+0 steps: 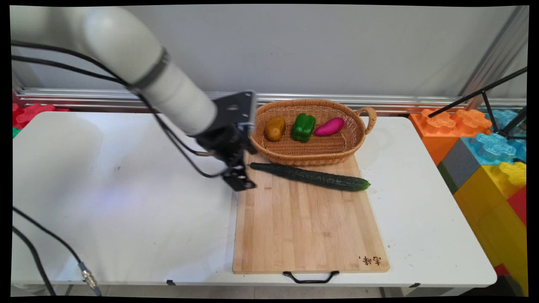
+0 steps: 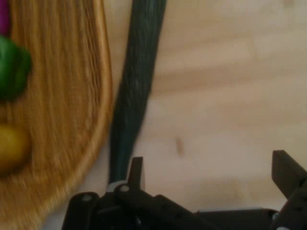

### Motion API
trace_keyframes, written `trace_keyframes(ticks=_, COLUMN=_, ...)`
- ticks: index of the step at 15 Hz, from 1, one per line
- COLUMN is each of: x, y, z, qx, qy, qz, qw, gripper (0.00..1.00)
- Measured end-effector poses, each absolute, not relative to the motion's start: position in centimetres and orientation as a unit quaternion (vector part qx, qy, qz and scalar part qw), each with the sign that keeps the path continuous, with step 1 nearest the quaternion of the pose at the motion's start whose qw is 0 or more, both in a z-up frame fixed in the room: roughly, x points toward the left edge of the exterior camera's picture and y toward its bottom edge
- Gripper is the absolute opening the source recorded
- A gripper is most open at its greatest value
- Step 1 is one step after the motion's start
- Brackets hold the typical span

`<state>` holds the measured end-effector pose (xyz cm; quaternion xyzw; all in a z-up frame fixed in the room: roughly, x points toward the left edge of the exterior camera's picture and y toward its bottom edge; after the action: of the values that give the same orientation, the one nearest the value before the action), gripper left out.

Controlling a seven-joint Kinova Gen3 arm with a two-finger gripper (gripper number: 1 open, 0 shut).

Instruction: Pick up the cucumber from the cutting board

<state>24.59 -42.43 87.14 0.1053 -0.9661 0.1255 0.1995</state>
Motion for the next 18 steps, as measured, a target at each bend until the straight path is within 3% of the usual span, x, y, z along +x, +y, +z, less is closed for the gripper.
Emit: trace_keyframes(ticks=18, x=9.8, y=-45.3, z=80.5, qx=0.009, qy=-0.952, qz=0.219, qw=0.215, gripper=1.0)
